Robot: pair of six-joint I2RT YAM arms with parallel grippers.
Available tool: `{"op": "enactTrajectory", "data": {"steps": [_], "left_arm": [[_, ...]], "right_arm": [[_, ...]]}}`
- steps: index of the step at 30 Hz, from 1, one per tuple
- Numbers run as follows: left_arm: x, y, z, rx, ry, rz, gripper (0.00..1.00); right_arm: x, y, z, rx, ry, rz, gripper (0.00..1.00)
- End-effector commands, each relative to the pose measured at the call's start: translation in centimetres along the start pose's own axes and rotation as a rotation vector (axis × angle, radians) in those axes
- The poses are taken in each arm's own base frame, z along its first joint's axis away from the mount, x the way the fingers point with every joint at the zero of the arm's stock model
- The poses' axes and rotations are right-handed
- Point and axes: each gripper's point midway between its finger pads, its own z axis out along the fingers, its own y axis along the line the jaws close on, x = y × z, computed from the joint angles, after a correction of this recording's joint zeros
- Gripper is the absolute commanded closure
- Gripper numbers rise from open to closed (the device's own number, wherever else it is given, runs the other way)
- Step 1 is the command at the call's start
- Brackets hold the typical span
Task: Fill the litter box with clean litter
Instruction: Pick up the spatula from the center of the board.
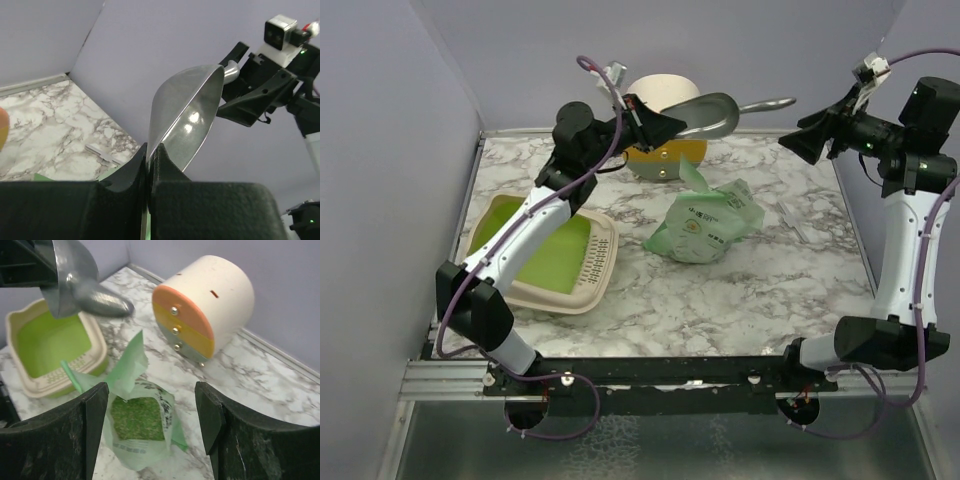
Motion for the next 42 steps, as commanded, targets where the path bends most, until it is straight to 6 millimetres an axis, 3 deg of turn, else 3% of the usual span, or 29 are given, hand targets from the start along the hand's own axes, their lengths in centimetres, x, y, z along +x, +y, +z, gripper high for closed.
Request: {"op": "enactTrajectory", "data": {"steps": [1,6,11,20,26,29,32,42], "left_arm": [[-4.8,-2.8,-4.0,0.082,-0.084,0.001,1.0],[-4.2,-1.4,-6.2,0.04,-0.058,-0.016,1.0],[-2.7,-0.7,-6.1,0.043,-0.013,-0.049,1.0],[-0.3,-1.9,-4.5,0.078,0.068,-0.038,1.0],[1.2,-1.4,-3.6,0.043,0.114,-0.016,1.0],[1.3,-1.2,-3.4,0.041,0.121,-0.015,1.0],[1.4,-0.8,-3.1,0.035,0.128,-0.013,1.0],[2.1,-1.0,-2.1,0.061,0.146,-0.029,1.0]], "right_arm": [[-3.4,4.8,-0.4,-0.316,-0.065,0.076,0.3],[-3.6,8.3,-2.2,-0.626,-0.032,0.147,0.29],[-1.3,9.9,-3.7,-0.631,0.075,0.085,0.27],[-0.7,7.4,-2.2,-0.623,0.086,0.205,0.27],[-1.4,5.4,-0.4,-0.594,0.021,0.281,0.35],[-2.8,3.2,1.1,-0.407,-0.046,0.282,0.33],[-3.1,3.8,1.0,-0.41,-0.048,0.263,0.32],[0.1,3.9,1.2,-0.393,-0.015,0.276,0.26]]}}
